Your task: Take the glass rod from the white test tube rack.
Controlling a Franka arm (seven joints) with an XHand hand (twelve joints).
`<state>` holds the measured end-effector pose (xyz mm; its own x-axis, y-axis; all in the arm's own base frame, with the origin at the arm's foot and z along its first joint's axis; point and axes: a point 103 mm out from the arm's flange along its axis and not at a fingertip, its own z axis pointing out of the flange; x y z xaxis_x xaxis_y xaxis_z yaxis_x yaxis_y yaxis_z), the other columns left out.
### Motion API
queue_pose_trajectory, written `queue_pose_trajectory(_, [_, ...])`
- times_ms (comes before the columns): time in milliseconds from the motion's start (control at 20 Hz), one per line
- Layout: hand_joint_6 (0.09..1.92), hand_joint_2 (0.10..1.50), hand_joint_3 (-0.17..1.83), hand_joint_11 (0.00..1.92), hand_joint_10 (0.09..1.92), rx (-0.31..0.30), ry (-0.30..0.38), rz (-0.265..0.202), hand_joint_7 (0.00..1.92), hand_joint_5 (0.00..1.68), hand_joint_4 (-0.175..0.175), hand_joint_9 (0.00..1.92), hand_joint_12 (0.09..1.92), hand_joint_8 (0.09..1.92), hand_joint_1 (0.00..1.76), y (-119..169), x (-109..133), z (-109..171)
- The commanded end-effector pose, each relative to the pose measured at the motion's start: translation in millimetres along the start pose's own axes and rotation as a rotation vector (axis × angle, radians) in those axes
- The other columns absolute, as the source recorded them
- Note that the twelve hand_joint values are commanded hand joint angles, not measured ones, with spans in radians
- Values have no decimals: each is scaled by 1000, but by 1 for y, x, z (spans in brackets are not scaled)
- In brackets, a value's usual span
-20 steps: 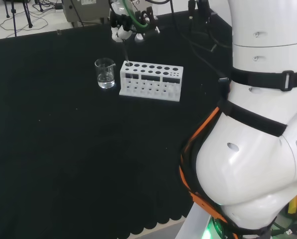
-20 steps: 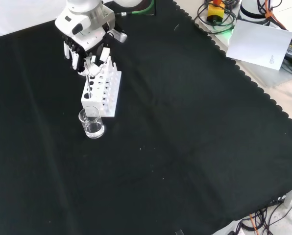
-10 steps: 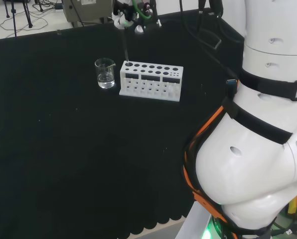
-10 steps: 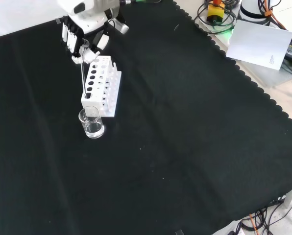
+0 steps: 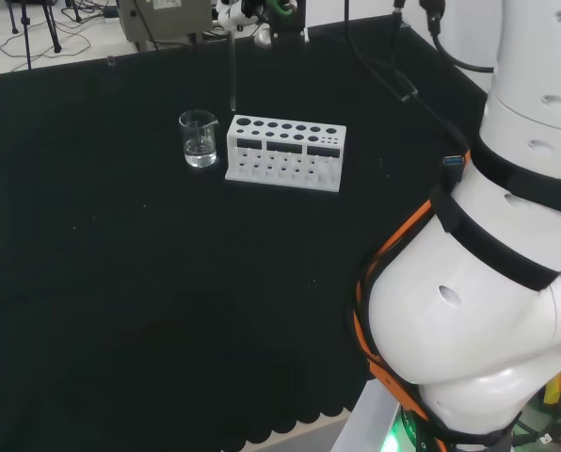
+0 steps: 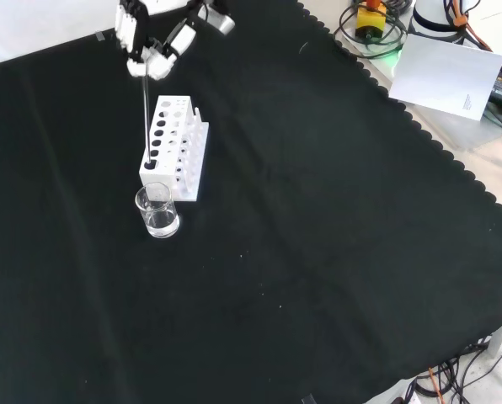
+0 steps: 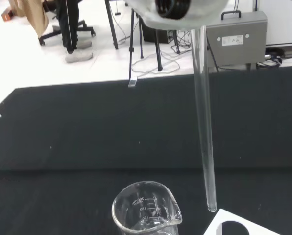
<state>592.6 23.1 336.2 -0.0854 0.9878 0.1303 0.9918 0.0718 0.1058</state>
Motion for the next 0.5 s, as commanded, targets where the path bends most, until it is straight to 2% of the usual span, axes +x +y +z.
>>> queue_pose_trajectory(50, [156,1001,77,1240,627,-38,19,21,1153,1279,-175,1711,768,1046,1300,-21,-4,-24])
queue_pose_trajectory(500, [130,1011,57,1247,608,-66,11,0,1151,1288,-175,1726,769,1046,1300,-29,3,-42])
